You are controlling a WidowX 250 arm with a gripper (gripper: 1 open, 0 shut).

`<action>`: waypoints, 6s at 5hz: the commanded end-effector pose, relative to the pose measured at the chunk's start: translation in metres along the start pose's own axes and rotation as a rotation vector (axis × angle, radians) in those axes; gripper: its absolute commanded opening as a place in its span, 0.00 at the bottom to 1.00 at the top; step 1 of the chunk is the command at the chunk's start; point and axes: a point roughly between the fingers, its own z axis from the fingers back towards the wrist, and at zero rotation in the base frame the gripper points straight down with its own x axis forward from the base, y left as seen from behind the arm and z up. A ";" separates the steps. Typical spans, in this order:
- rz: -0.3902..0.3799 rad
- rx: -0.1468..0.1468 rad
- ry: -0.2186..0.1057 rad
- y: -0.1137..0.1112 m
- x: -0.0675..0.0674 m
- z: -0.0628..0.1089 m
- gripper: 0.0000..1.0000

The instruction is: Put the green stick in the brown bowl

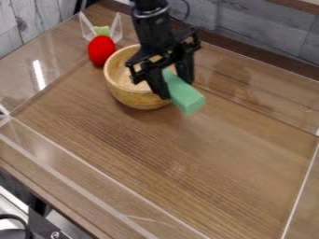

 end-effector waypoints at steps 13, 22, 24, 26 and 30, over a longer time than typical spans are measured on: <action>-0.177 -0.026 0.001 -0.003 0.056 0.040 0.00; -0.072 -0.035 -0.105 -0.002 0.038 0.061 1.00; -0.121 -0.018 -0.139 -0.009 0.026 0.065 1.00; -0.264 0.018 -0.149 -0.040 -0.003 0.047 1.00; -0.568 0.091 -0.159 -0.069 -0.035 0.032 0.00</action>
